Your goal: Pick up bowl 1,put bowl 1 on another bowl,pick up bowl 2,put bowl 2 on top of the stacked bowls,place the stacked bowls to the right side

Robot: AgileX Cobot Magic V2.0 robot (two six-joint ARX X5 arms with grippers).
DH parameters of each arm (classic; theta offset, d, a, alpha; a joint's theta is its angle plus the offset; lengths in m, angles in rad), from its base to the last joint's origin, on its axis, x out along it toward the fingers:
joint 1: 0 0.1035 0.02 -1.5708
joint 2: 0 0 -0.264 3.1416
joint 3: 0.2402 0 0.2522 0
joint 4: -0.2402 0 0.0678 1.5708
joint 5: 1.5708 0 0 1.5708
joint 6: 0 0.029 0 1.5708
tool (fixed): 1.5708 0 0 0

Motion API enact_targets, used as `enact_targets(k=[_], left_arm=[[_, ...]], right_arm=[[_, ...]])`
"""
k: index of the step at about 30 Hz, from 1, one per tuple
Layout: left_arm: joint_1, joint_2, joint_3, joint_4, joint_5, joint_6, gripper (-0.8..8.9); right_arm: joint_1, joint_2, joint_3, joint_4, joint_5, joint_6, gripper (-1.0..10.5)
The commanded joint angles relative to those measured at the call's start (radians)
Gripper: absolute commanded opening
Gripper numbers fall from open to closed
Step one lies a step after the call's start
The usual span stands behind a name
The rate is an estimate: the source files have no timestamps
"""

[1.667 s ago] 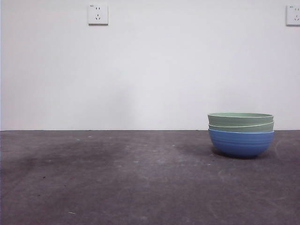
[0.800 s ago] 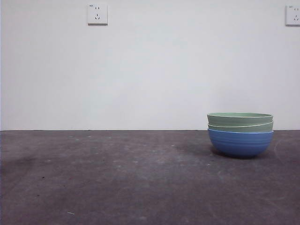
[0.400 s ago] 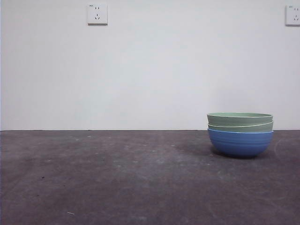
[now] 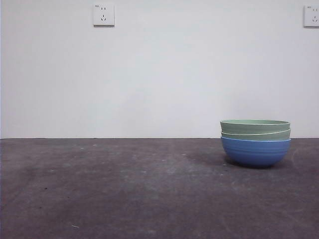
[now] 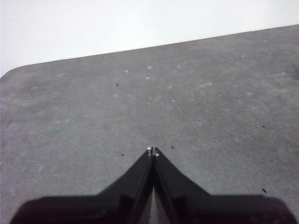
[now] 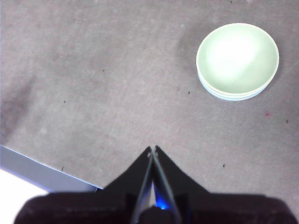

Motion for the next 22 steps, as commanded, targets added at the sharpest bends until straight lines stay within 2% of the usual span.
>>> enact_targets(k=[1,8,22], left_arm=[[0.004,-0.026,-0.014,-0.029,-0.005,-0.029,-0.04],[0.004,-0.028,-0.014,-0.023,-0.002,-0.074,-0.04],[0.004,-0.027,-0.014,-0.023,-0.005,-0.074,-0.04]], right_arm=[[0.000,0.001,-0.003,-0.017,0.003,0.010,0.0],[0.000,0.001,-0.003,-0.017,0.003,0.010,0.0],[0.000,0.001,-0.003,-0.017,0.003,0.009,0.0]])
